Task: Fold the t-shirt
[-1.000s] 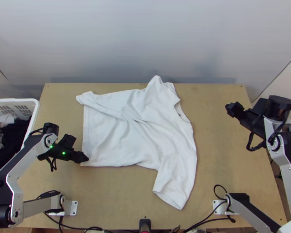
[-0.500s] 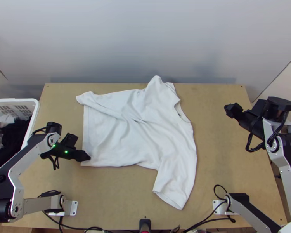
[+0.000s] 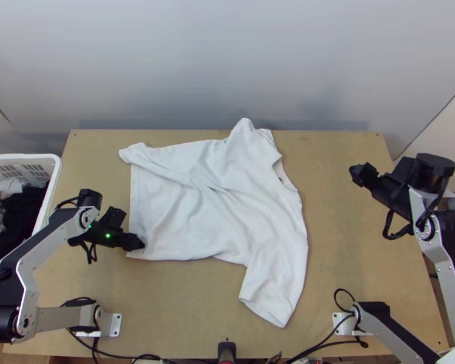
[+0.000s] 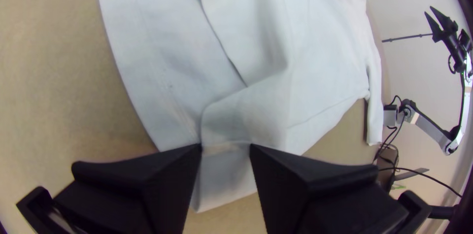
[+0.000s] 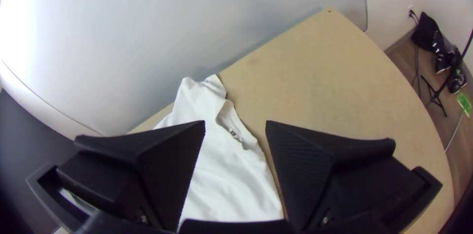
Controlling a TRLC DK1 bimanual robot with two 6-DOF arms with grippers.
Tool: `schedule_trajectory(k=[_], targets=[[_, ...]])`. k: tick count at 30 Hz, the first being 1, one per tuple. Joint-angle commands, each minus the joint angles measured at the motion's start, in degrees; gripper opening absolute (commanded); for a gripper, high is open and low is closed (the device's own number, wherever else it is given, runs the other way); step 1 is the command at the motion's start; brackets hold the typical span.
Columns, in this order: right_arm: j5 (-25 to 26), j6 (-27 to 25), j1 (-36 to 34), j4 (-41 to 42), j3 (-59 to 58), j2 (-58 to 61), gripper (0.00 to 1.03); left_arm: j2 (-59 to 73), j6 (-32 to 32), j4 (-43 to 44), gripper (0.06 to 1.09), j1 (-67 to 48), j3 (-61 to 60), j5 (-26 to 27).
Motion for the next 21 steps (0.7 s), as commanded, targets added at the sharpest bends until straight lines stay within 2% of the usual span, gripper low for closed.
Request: schedule_trajectory(k=[1,3,8,10,13,17,21], targets=[[0.00,0.41,0.46,1.10,-1.73,-0.53,0.58,-1.14,-0.32,0.28,0.38,-0.34,-0.31,-0.02],[0.00,0.32,0.46,1.45,-3.14,-0.80,0.58,-1.67,-0.50,0.89,0.09,0.10,-0.49,0.07],[-1.05,2.08,2.04,1.19,-11.31,-3.87,0.58,-2.02,-0.50,1.25,0.09,0.72,-0.58,0.07],[-5.71,5.42,2.13,-0.84,-16.15,-5.10,0.59,-2.11,-0.50,1.16,0.09,0.80,-0.49,0.07],[-10.54,8.50,3.62,-5.49,-22.39,-5.28,0.65,-2.72,-0.50,0.98,0.09,1.07,-0.14,0.07],[-11.95,8.50,4.59,-6.37,-24.94,-5.90,0.65,-3.07,-0.50,0.81,0.09,2.21,0.13,-0.02],[-12.21,6.04,4.59,-7.60,-26.43,-2.38,0.55,-3.87,-0.85,0.37,0.09,3.27,1.09,0.07]])
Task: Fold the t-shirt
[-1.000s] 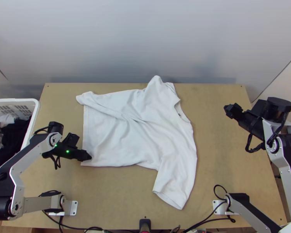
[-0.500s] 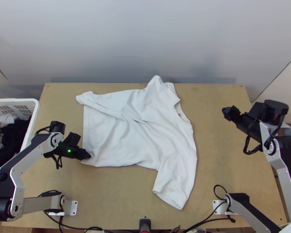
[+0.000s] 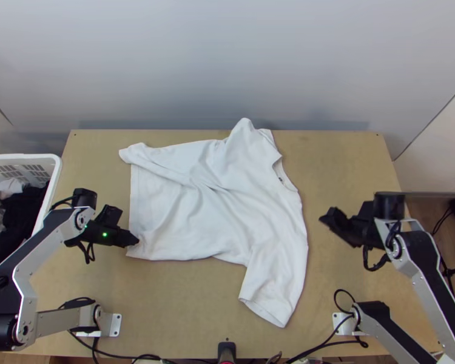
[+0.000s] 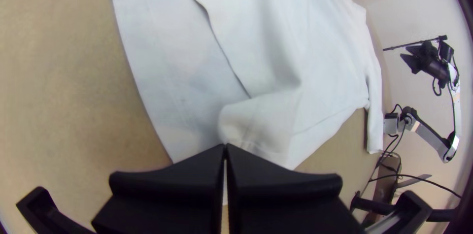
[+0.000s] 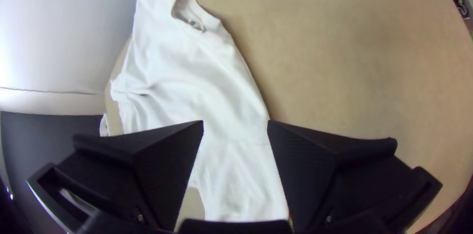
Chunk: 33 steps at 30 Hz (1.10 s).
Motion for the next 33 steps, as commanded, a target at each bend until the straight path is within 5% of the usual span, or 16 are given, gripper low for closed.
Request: schedule_trajectory(k=[1,26,33], targets=[[-2.23,-1.49,0.92,-2.88,-6.02,2.69,0.54,-1.46,-0.46,-0.93,0.09,1.58,1.33,0.05],[-2.49,-4.39,4.08,6.70,-8.04,18.16,0.53,-4.54,-1.42,-5.50,0.09,4.66,4.23,0.05],[-2.49,-2.10,7.33,10.83,-8.66,20.18,0.35,-4.80,-1.51,-5.58,0.09,4.84,4.59,-0.04]])
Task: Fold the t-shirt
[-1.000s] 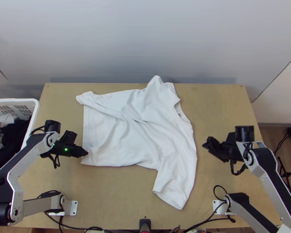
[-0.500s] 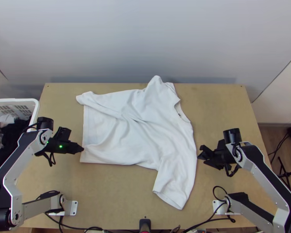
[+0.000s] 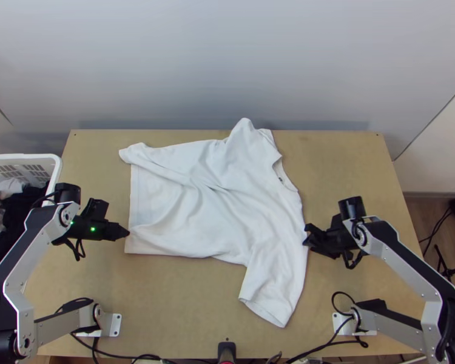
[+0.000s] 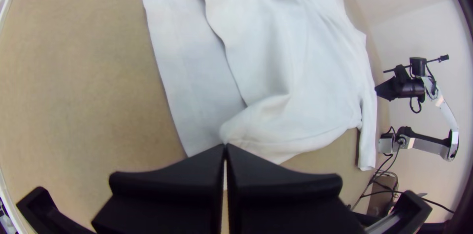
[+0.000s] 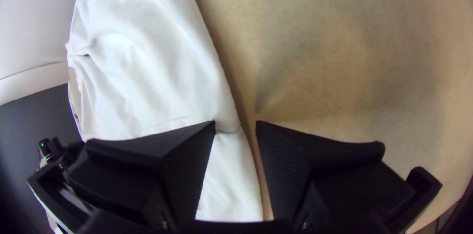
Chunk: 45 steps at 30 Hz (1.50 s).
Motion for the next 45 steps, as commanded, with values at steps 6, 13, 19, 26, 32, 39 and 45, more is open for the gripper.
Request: schedule_trajectory(k=[6,13,19,26,32,39,45], targets=[[3.08,1.57,2.17,4.80,-0.61,-1.06,0.03,-0.15,-0.40,0.03,0.09,0.58,0.54,0.05],[6.51,3.06,-1.96,8.93,8.17,-10.46,0.03,-1.90,-12.09,5.31,0.09,5.32,7.14,0.05],[11.08,2.27,-2.31,22.56,14.85,-8.53,0.03,-10.17,-23.78,24.29,0.09,7.96,9.42,-1.80],[15.73,-2.30,-2.93,34.51,25.75,-0.71,0.03,-9.99,-30.11,41.08,0.09,8.05,13.64,-10.41],[17.84,-7.31,-2.57,44.27,38.94,6.85,0.03,-5.77,-34.41,45.30,0.09,7.34,23.04,-13.22],[17.84,-9.50,-3.45,44.18,64.78,16.52,0.03,-0.41,-35.56,48.29,0.09,4.18,37.90,-18.85],[18.55,-9.24,-5.65,40.40,81.21,15.55,0.03,-3.40,-35.38,51.19,0.09,3.04,46.51,-23.59]])
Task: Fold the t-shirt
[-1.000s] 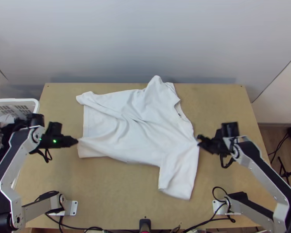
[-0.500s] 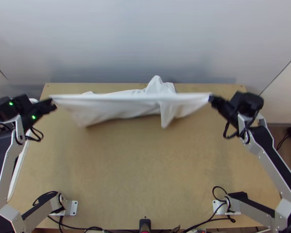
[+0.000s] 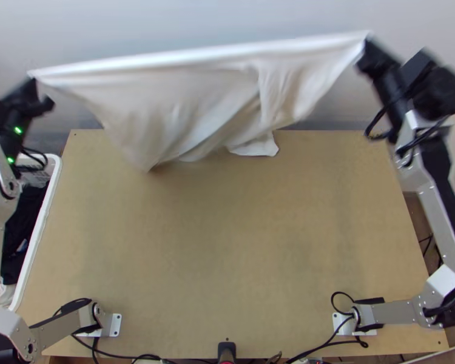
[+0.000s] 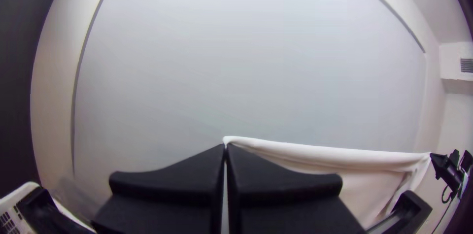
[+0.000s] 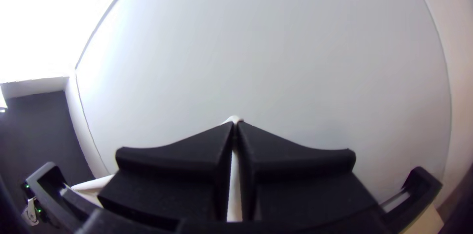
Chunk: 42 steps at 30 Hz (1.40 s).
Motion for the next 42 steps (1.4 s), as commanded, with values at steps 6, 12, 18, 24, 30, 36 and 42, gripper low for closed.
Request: schedule_trajectory(k=[6,12,18,24,30,36,42], targets=[[0.93,0.09,-3.67,-8.68,27.51,-6.32,0.03,-6.62,1.50,2.88,0.09,-1.40,15.98,-6.40],[0.31,-0.17,-2.70,-18.35,24.61,-20.03,0.03,-13.65,1.50,1.48,0.09,-1.31,19.06,-7.45],[-1.36,0.01,0.99,-30.39,23.20,-29.53,0.03,-20.95,-4.03,-12.50,0.09,-1.49,23.02,-8.68],[-1.36,1.59,3.10,-37.68,19.16,-33.57,0.03,-24.55,-7.81,-25.77,0.09,-3.16,22.23,-8.16],[-1.36,6.16,3.62,-37.60,-5.62,-40.51,0.03,-30.35,-10.19,-35.52,0.09,-9.66,2.80,-7.80],[-1.88,8.27,4.94,-30.21,-37.79,-47.28,0.03,-36.24,-11.42,-39.39,0.09,-11.16,-27.35,-2.44],[-2.23,8.53,4.68,-20.37,-57.65,-47.72,0.03,-31.67,-9.13,-34.47,0.09,-10.28,-42.37,0.11]])
